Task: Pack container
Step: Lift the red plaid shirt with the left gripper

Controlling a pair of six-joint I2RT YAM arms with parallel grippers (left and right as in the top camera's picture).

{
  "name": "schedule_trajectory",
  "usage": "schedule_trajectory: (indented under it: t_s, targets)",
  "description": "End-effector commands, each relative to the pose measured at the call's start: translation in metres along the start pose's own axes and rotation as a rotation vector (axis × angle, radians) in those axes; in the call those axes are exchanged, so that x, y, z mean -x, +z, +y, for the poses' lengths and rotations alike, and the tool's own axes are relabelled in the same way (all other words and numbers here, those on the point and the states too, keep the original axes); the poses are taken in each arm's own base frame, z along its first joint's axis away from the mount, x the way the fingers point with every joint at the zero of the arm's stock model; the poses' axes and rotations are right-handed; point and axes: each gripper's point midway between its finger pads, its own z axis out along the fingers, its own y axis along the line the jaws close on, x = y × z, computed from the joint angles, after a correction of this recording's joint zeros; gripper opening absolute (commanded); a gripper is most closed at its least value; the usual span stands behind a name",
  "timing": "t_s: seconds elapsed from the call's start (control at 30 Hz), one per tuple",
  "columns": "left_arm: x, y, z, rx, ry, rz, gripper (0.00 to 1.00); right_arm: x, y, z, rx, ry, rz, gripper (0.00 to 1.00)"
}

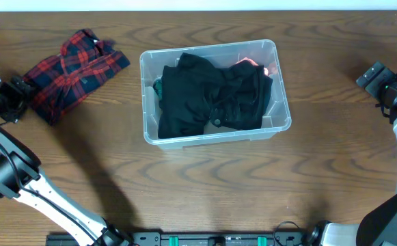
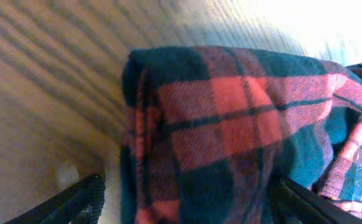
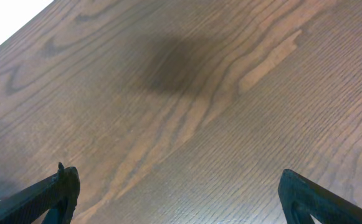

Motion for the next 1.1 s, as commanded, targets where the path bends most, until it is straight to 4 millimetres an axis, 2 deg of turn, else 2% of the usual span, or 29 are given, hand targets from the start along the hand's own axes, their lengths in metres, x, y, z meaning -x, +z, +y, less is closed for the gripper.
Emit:
schedule_trajectory:
  t_s: [0.0, 0.1, 0.17, 0.23, 0.3, 0.37, 0.43, 0.6, 0.73, 0.83, 0.97, 1.07]
  targets:
    - [-0.024, 0.034, 0.000, 0.003, 0.021, 0.077, 0.85, 0.006, -0.001, -0.001, -0.007, 0.016, -0.014, 0.99]
    - [-0.031, 0.045, -0.019, -0.013, 0.058, 0.093, 0.84, 0.006, -0.001, -0.001, -0.007, 0.016, -0.014, 0.99]
    - [-0.037, 0.051, -0.037, -0.057, 0.084, 0.109, 0.77, 0.006, -0.001, -0.001, -0.007, 0.016, -0.015, 0.99]
    - [-0.042, 0.056, -0.052, -0.094, 0.099, 0.123, 0.64, 0.006, -0.001, -0.001, -0.007, 0.016, -0.014, 0.99]
    - [-0.045, 0.059, -0.062, -0.109, 0.084, 0.131, 0.44, 0.006, -0.001, -0.001, -0.007, 0.016, -0.014, 0.99]
    - [-0.046, 0.059, -0.067, -0.117, 0.048, 0.137, 0.18, 0.006, -0.001, -0.001, -0.007, 0.016, -0.015, 0.99]
    - [-0.046, 0.057, -0.072, -0.138, 0.025, 0.141, 0.06, 0.006, -0.001, -0.001, -0.007, 0.016, -0.014, 0.99]
    - [-0.040, 0.036, -0.092, -0.227, -0.027, 0.142, 0.06, 0.006, -0.001, -0.001, -0.007, 0.016, -0.015, 0.99]
    - [-0.029, 0.002, -0.128, -0.323, 0.015, 0.110, 0.06, 0.006, -0.001, -0.001, -0.007, 0.016, -0.015, 0.99]
    - [-0.018, -0.034, -0.157, -0.355, 0.042, 0.055, 0.06, 0.006, -0.001, -0.001, -0.007, 0.016, -0.015, 0.99]
    - [-0.008, -0.097, -0.205, -0.400, 0.129, -0.048, 0.06, 0.006, -0.001, -0.001, -0.007, 0.016, -0.014, 0.99]
    - [-0.012, -0.147, -0.246, -0.442, 0.200, -0.120, 0.06, 0.006, -0.001, -0.001, -0.007, 0.016, -0.014, 0.99]
